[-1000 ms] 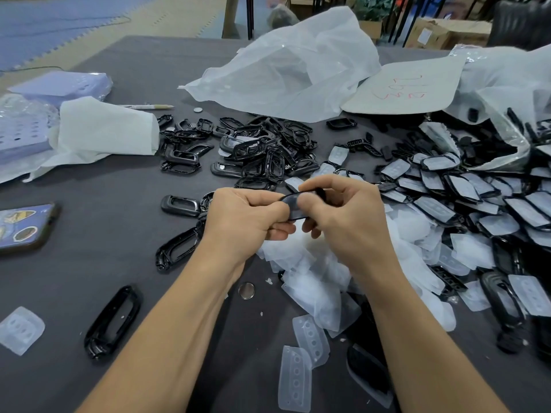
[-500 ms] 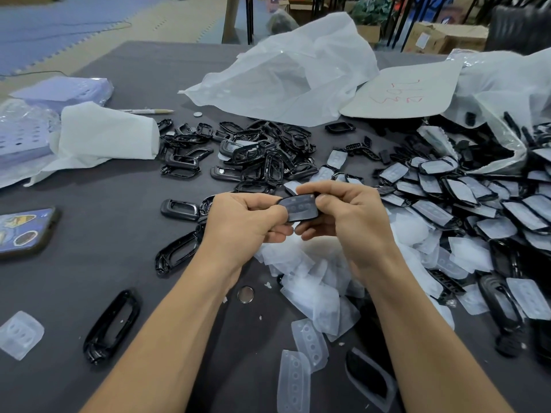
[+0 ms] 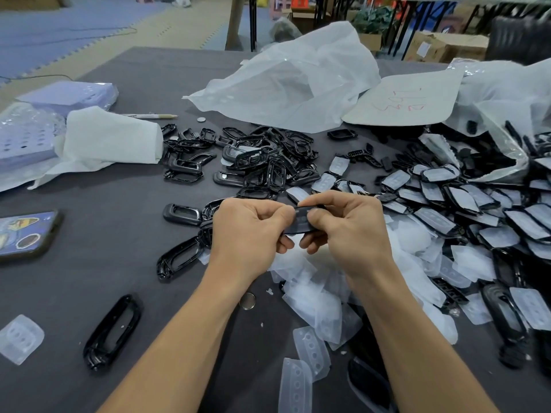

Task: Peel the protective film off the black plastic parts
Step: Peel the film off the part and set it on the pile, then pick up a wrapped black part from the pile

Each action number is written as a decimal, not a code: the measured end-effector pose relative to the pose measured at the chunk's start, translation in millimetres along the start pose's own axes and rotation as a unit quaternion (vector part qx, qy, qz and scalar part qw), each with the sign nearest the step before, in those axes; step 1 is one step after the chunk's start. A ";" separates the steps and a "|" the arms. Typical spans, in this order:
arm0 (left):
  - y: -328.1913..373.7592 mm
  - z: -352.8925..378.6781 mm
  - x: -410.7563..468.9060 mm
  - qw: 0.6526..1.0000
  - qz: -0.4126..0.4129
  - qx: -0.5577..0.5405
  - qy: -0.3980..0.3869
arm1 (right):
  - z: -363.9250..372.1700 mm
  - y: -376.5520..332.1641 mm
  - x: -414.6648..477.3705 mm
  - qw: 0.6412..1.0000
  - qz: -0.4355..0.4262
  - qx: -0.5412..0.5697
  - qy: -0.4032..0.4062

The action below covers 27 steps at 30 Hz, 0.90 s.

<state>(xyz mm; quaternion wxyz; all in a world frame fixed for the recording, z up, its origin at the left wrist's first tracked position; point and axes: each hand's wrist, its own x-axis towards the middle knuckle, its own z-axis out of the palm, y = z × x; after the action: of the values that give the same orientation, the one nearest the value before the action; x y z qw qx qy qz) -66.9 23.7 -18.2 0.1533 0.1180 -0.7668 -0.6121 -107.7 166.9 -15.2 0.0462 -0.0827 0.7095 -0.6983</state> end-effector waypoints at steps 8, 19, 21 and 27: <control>-2.9 0.8 0.3 1.000 0.010 0.002 0.024 | -8.2 -6.5 -2.2 0.998 0.008 -0.012 -0.061; -7.0 -1.6 -0.4 0.999 -0.043 -0.005 0.006 | -7.4 -17.9 -9.1 0.927 -0.134 -0.348 -0.042; -5.6 -1.9 -2.9 0.999 -0.032 0.010 0.016 | -15.7 -22.6 -6.5 0.931 -0.102 -0.347 -0.053; -5.0 -12.5 -3.8 0.987 0.002 0.112 0.118 | -84.6 -37.0 10.1 0.922 -0.016 -0.384 0.037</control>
<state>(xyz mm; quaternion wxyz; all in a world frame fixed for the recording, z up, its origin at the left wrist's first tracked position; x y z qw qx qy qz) -58.6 12.7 -20.9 0.2296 0.2038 -0.8074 -0.5038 -131.0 247.8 24.0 -0.0268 -0.0801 0.9230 -0.3755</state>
